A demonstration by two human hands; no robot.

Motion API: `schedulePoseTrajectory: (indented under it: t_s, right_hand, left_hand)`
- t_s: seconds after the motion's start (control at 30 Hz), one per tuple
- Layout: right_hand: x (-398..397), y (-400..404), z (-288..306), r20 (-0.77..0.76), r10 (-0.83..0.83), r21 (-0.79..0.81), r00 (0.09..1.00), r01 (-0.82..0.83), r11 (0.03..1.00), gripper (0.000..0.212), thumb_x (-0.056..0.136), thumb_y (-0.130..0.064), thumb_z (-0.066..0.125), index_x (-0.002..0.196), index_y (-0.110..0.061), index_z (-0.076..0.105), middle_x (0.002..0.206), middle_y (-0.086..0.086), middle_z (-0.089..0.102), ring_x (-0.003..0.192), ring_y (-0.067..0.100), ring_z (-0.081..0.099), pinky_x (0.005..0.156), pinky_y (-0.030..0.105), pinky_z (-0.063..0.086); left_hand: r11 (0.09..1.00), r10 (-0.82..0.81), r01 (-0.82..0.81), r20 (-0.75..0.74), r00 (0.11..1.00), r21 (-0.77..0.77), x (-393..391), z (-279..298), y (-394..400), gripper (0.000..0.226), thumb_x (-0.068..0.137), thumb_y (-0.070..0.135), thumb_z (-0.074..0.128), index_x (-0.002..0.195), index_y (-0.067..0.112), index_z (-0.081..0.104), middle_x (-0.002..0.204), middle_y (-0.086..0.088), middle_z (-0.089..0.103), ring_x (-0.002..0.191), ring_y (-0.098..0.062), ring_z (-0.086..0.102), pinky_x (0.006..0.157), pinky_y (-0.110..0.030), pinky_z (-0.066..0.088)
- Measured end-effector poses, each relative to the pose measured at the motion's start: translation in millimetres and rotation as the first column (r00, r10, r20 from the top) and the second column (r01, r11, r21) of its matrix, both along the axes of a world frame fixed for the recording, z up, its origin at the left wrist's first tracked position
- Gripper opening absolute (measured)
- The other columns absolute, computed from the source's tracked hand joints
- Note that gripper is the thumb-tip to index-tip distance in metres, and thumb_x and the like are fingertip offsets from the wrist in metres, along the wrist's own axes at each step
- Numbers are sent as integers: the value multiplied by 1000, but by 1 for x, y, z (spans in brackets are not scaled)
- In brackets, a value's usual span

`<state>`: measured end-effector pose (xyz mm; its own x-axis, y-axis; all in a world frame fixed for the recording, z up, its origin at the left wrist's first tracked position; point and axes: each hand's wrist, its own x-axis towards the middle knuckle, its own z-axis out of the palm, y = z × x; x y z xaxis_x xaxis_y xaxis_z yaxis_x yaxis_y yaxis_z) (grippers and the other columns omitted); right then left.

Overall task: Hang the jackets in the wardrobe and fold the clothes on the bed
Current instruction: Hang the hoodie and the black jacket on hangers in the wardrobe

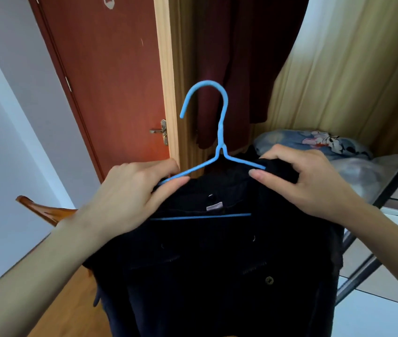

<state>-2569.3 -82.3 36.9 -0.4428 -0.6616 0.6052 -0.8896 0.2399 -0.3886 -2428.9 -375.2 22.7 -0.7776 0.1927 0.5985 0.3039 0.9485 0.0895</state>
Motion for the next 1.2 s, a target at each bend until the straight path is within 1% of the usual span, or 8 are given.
schedulePoseTrajectory:
  t_s: [0.13, 0.27, 0.37, 0.47, 0.63, 0.8, 1.03, 1.2]
  right_hand:
    - [-22, 25, 7, -103, -77, 254, 992, 101, 962, 37, 93, -69, 56, 115, -39, 58, 92, -17, 69, 78, 5, 68, 68, 40, 55]
    - [-50, 50, 3, -32, -79, 465, 996, 85, 881, 41, 92, -69, 59, 123, -44, 51, 102, -22, 67, 87, 1, 68, 73, 42, 57]
    - [-54, 65, -2, 19, -88, 395, 996, 73, 916, 48, 93, -73, 55, 128, -39, 52, 109, -20, 68, 96, 0, 68, 79, 38, 57]
    - [-57, 77, -2, 53, -74, 273, 996, 57, 960, 35, 98, -58, 58, 125, -35, 56, 111, -23, 64, 99, -4, 66, 81, 26, 53]
    - [-79, 103, 16, -3, -159, 98, 987, 158, 983, 27, 100, -50, 61, 113, -27, 66, 100, -12, 68, 87, 6, 70, 72, 29, 53]
    - [-101, 132, 52, -131, -254, 89, 958, 267, 960, 11, 98, -41, 63, 95, -36, 54, 75, -22, 59, 62, -2, 59, 57, 9, 38]
    - [-146, 193, 118, -418, -483, 75, 769, 559, 825, 32, 97, -69, 45, 81, -42, 41, 51, -11, 43, 48, 8, 44, 47, 32, 42]
    - [-170, 220, 150, -392, -501, 110, 772, 580, 807, 29, 93, -70, 45, 107, -48, 60, 64, -14, 64, 58, 9, 59, 57, 32, 53]
  left_hand:
    - [999, 4, -8, -104, 995, -41, -22, 0, 4, 32, 111, 44, 35, 83, 30, 34, 66, 10, 41, 55, -20, 45, 47, -37, 39]
    - [1000, -14, 13, -68, 998, -9, -53, -8, 16, 36, 111, 46, 36, 84, 25, 47, 72, 7, 50, 62, -22, 55, 52, -42, 45]
    - [996, -52, 56, -58, 997, 69, -72, -6, 29, 32, 109, 47, 40, 87, 27, 52, 74, 9, 52, 66, -17, 56, 57, -43, 47]
    - [989, -114, 118, -44, 992, 94, -93, 4, 43, 30, 109, 50, 43, 91, 30, 58, 77, 11, 56, 69, -14, 59, 61, -43, 49]
    - [971, -194, 204, -88, 977, 125, -135, 26, 71, 36, 106, 52, 49, 92, 24, 67, 79, 10, 64, 70, -13, 63, 62, -39, 49]
    - [970, -209, 225, -155, 966, 96, -181, 59, 107, 41, 106, 55, 47, 87, 24, 65, 75, 7, 62, 70, -13, 62, 62, -43, 49]
    - [979, -187, 203, -314, 931, 18, -253, 110, 167, 46, 105, 61, 36, 88, 26, 60, 73, 9, 58, 64, -13, 59, 56, -40, 48]
    - [993, -119, 114, -312, 943, -35, -308, 122, 207, 50, 103, 66, 15, 94, 27, 45, 76, 6, 60, 69, -26, 65, 58, -43, 51]
